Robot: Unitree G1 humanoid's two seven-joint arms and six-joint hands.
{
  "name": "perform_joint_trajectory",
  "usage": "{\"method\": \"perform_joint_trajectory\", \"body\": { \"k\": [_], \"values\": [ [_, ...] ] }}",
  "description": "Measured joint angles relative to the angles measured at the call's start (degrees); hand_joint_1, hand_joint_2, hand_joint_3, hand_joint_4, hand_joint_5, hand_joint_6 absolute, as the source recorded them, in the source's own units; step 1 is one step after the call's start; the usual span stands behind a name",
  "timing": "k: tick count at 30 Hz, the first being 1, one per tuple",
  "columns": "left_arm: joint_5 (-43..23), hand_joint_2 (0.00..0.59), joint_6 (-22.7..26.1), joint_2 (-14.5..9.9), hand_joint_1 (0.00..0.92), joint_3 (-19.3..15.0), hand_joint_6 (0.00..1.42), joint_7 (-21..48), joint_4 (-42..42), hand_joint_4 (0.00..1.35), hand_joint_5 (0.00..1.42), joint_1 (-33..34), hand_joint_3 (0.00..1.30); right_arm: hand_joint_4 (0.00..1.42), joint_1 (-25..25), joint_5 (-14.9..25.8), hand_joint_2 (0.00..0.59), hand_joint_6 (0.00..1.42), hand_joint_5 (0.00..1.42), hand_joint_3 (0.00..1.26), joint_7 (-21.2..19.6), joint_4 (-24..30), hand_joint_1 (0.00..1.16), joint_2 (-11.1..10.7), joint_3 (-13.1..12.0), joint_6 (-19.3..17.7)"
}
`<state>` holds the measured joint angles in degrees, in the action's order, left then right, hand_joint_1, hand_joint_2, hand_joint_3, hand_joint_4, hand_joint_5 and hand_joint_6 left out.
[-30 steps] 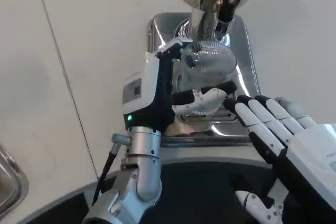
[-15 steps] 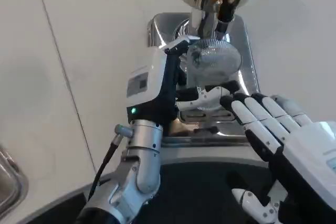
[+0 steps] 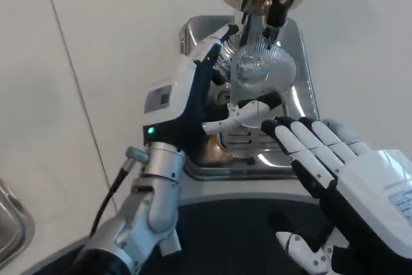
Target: Grasp the cup under the faucet to collect the drink, then remove the cup.
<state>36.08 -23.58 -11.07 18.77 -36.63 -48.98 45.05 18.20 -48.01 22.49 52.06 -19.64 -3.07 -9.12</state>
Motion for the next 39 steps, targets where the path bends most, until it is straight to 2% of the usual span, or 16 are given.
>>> {"method": "perform_joint_trajectory", "body": {
  "k": [3, 10, 14, 15, 17, 18, 20, 21, 24, 28, 31, 32, 37, 39],
  "values": [
    [-0.11, 0.015, -1.33, -2.51, 0.17, -0.31, 0.53, 1.19, 1.41, 0.14, 0.53, -0.46, 0.17, 0.0, -0.05, 0.0, 0.515, 0.0, 0.0, 0.0, 0.0, -0.15, 0.2, -0.01, 0.19, 0.0],
    [-1.85, 0.006, -4.9, -10.77, 0.135, -2.72, 0.43, 4.48, 6.5, 0.12, 0.48, -5.14, 0.16, 0.0, -0.1, -0.06, 0.514, 0.0, 0.0, 0.0, -0.01, -0.43, 0.2, 0.21, 1.22, -0.01],
    [-2.21, 0.005, -5.86, -13.89, 0.132, -4.54, 0.43, 6.1, 10.35, 0.12, 0.47, -8.31, 0.15, 0.0, -0.1, -0.2, 0.514, 0.0, 0.0, 0.0, -0.02, -0.43, 0.2, 0.7, 1.96, -0.05],
    [-2.23, 0.006, -6.02, -15.37, 0.124, -5.16, 0.41, 6.95, 12.49, 0.1, 0.44, -9.69, 0.13, 0.0, -0.06, -0.25, 0.514, 0.0, 0.0, 0.0, -0.06, -0.43, 0.2, 0.95, 2.16, -0.06],
    [-2.05, 0.004, -5.99, -16.09, 0.11, -5.74, 0.38, 7.49, 14.27, 0.08, 0.39, -10.67, 0.1, 0.0, -0.05, -0.32, 0.514, 0.0, 0.0, 0.0, -0.12, -0.44, 0.21, 1.04, 2.34, -0.1],
    [-0.92, 0.005, -5.85, -17.38, 0.097, -6.02, 0.36, 7.52, 16.68, 0.06, 0.36, -12.09, 0.08, 0.0, 0.0, -0.33, 0.514, 0.0, 0.0, 0.0, -0.29, -0.44, 0.21, 1.18, 2.39, -0.24],
    [3.71, 0.004, -5.03, -21.45, 0.067, -6.57, 0.3, 7.31, 22.88, 0.01, 0.29, -15.7, 0.02, 0.0, 0.14, -0.31, 0.514, 0.0, 0.0, 0.0, -1.02, -0.41, 0.21, 1.43, 2.28, -0.29],
    [7.02, 0.006, -3.99, -24.3, 0.052, -7.45, 0.26, 7.11, 28.15, 0.0, 0.24, -18.81, 0.0, 0.0, 0.78, -0.32, 0.514, 0.0, 0.0, 0.0, -1.52, -0.33, 0.21, 1.73, 1.94, -0.26],
    [8.99, 0.008, -1.28, -27.47, 0.018, -9.8, 0.15, 9.16, 36.87, 0.0, 0.12, -25.37, 0.0, 0.0, 2.28, -0.34, 0.517, 0.0, 0.0, 0.0, -2.72, 0.27, 0.21, 2.46, 1.6, -0.45],
    [9.44, 0.003, 2.21, -29.44, 0.0, -13.02, 0.01, 14.78, 47.0, 0.0, 0.01, -35.54, 0.0, 0.0, 4.45, 0.1, 0.518, 0.0, 0.0, 0.0, -3.85, 2.19, 0.22, 5.19, 1.14, 0.09],
    [9.25, 0.003, 4.46, -29.98, 0.0, -15.48, 0.0, 19.15, 52.5, 0.0, 0.0, -41.49, 0.0, 0.0, 4.9, 1.36, 0.522, 0.0, 0.0, 0.0, -4.12, 3.07, 0.25, 7.74, 0.95, 1.57],
    [8.38, 0.003, 5.88, -30.11, 0.0, -17.06, 0.0, 21.98, 55.71, 0.0, 0.0, -44.53, 0.0, 0.0, 5.07, 2.63, 0.522, 0.0, 0.0, 0.0, -4.31, 3.86, 0.26, 9.45, 0.98, 2.77],
    [7.76, 0.004, 7.52, -30.0, 0.0, -18.83, 0.0, 26.01, 61.22, 0.0, 0.0, -51.27, 0.0, 0.0, 4.21, 5.77, 0.521, 0.0, 0.0, 0.0, -5.75, 4.56, 0.27, 13.72, 1.1, 6.39],
    [7.74, 0.007, 8.12, -28.99, 0.0, -19.43, 0.0, 26.72, 62.92, 0.0, 0.0, -52.99, 0.0, 0.0, 2.87, 8.92, 0.521, 0.0, 0.0, 0.0, -6.15, 4.46, 0.27, 16.14, 1.53, 9.28]
  ]
}}
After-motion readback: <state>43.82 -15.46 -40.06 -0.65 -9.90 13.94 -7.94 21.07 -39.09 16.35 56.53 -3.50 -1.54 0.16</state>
